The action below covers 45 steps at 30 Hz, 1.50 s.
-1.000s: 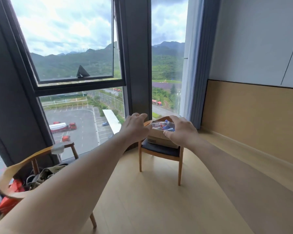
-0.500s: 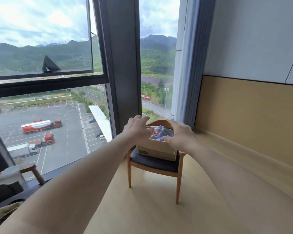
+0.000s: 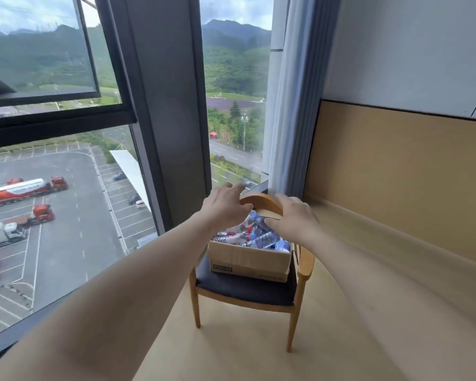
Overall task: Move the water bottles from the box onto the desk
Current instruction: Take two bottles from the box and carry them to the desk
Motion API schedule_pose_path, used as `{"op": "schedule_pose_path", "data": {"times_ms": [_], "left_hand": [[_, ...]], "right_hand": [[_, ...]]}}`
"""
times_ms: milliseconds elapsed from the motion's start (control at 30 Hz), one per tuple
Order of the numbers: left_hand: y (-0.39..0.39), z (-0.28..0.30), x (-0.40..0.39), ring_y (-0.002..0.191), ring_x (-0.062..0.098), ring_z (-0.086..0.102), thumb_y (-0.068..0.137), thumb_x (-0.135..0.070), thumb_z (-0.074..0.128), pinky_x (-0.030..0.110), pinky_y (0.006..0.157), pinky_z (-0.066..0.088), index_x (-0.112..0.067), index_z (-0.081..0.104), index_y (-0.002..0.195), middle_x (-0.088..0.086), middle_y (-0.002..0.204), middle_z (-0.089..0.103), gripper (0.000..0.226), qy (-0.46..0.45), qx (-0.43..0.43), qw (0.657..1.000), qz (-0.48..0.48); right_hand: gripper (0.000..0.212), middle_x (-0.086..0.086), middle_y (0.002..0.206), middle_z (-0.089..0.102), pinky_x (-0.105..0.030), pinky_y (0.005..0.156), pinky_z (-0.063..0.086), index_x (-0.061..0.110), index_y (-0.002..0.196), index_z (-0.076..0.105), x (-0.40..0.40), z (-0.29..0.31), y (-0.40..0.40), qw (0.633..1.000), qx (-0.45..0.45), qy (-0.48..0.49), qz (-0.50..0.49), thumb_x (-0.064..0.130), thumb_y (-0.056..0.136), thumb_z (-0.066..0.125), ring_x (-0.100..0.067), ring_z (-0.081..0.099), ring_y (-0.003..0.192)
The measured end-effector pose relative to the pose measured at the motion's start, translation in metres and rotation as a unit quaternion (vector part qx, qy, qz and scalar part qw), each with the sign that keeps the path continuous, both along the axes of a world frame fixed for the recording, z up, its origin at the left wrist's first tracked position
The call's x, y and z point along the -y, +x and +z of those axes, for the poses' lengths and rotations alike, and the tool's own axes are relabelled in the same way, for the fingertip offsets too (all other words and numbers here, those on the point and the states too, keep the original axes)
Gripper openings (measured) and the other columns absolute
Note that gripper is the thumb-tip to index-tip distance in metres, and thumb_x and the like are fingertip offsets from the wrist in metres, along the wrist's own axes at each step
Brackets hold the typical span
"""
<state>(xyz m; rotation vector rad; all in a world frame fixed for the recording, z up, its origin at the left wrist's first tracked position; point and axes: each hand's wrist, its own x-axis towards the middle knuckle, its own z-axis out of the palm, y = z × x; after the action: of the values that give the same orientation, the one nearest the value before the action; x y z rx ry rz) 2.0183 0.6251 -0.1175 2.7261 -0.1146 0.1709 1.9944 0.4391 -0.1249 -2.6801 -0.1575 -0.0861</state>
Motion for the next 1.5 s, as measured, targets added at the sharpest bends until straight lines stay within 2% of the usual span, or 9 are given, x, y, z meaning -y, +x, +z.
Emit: {"op": "schedule_pose_path", "data": {"times_ms": [633, 833, 967, 1067, 1200, 1267, 1367, 1433, 1500], "left_hand": [[0.341, -0.157, -0.016, 0.108, 0.024, 0.056, 0.096, -0.040, 0.060, 0.043, 0.093, 0.057, -0.027, 0.056, 0.139, 0.003, 0.127, 0.059, 0.046, 0.000, -0.131, 0.991, 0.033], [0.395, -0.210, -0.029, 0.133, 0.029, 0.048, 0.095, -0.043, 0.061, 0.046, 0.105, 0.049, -0.024, 0.050, 0.147, 0.006, 0.146, 0.053, 0.057, 0.024, -0.199, 0.979, 0.022], [0.427, -0.249, -0.039, 0.123, 0.029, 0.054, 0.094, -0.044, 0.061, 0.046, 0.099, 0.052, -0.026, 0.056, 0.141, 0.005, 0.135, 0.058, 0.051, 0.032, -0.233, 0.972, -0.020], [0.444, -0.279, -0.050, 0.135, 0.027, 0.049, 0.092, -0.036, 0.063, 0.045, 0.112, 0.044, -0.026, 0.053, 0.146, 0.004, 0.147, 0.056, 0.056, 0.046, -0.254, 0.964, -0.070], [0.454, -0.317, -0.066, 0.138, 0.026, 0.048, 0.090, -0.028, 0.066, 0.044, 0.111, 0.044, -0.025, 0.053, 0.148, 0.003, 0.149, 0.054, 0.059, 0.056, -0.301, 0.947, -0.098], [0.455, -0.333, -0.071, 0.136, 0.026, 0.049, 0.093, -0.030, 0.065, 0.044, 0.109, 0.046, -0.025, 0.049, 0.150, 0.003, 0.149, 0.053, 0.060, 0.070, -0.331, 0.933, -0.120], [0.458, -0.352, -0.075, 0.137, 0.024, 0.049, 0.095, -0.030, 0.063, 0.045, 0.109, 0.046, -0.028, 0.043, 0.153, 0.002, 0.150, 0.052, 0.060, 0.100, -0.347, 0.920, -0.155], [0.460, -0.360, -0.077, 0.139, 0.023, 0.046, 0.094, -0.027, 0.064, 0.049, 0.111, 0.043, -0.029, 0.041, 0.153, 0.000, 0.151, 0.050, 0.063, 0.134, -0.334, 0.917, -0.173], [0.462, -0.367, -0.078, 0.135, 0.025, 0.047, 0.090, -0.024, 0.068, 0.049, 0.110, 0.043, -0.028, 0.041, 0.152, 0.001, 0.147, 0.050, 0.068, 0.161, -0.319, 0.914, -0.193]], "right_hand": [[0.070, -0.010, 0.146, 0.050, -0.046, 0.103, 0.047, 0.023, 0.149, 0.040, -0.016, -0.157, 0.377, 0.989, -0.147, -0.005, 0.018, 0.045, 0.089, 0.066, -0.034, 0.050, 0.129], [0.076, -0.010, 0.151, 0.046, -0.048, 0.107, 0.044, 0.021, 0.154, 0.034, -0.029, -0.204, 0.426, 0.973, -0.229, -0.009, 0.010, 0.049, 0.089, 0.064, -0.035, 0.043, 0.137], [0.058, -0.012, 0.138, 0.054, -0.043, 0.098, 0.047, 0.018, 0.141, 0.048, -0.051, -0.243, 0.439, 0.969, -0.245, 0.001, -0.013, 0.042, 0.092, 0.065, -0.035, 0.051, 0.126], [0.035, -0.007, 0.120, 0.061, -0.038, 0.085, 0.049, 0.018, 0.122, 0.059, -0.078, -0.273, 0.434, 0.953, -0.292, 0.063, -0.046, 0.037, 0.093, 0.066, -0.029, 0.060, 0.106], [0.020, -0.006, 0.098, 0.064, -0.036, 0.076, 0.047, 0.012, 0.101, 0.063, -0.120, -0.314, 0.418, 0.885, -0.382, 0.180, -0.195, 0.029, 0.091, 0.067, -0.028, 0.060, 0.093], [0.031, -0.012, 0.108, 0.066, -0.035, 0.078, 0.050, 0.008, 0.110, 0.065, -0.139, -0.332, 0.412, 0.802, -0.414, 0.264, -0.340, 0.029, 0.088, 0.071, -0.030, 0.062, 0.097], [0.046, -0.011, 0.114, 0.063, -0.042, 0.092, 0.055, 0.004, 0.125, 0.060, -0.163, -0.353, 0.411, 0.622, -0.440, 0.410, -0.502, 0.024, 0.086, 0.075, -0.028, 0.060, 0.094], [0.037, -0.008, 0.104, 0.065, -0.043, 0.085, 0.057, 0.004, 0.121, 0.063, -0.169, -0.368, 0.416, 0.562, -0.434, 0.452, -0.540, 0.016, 0.086, 0.071, -0.022, 0.057, 0.083], [0.035, -0.013, 0.107, 0.071, -0.036, 0.064, 0.050, 0.005, 0.120, 0.065, -0.174, -0.379, 0.420, 0.543, -0.431, 0.468, -0.548, 0.012, 0.085, 0.064, -0.022, 0.056, 0.077]]}}
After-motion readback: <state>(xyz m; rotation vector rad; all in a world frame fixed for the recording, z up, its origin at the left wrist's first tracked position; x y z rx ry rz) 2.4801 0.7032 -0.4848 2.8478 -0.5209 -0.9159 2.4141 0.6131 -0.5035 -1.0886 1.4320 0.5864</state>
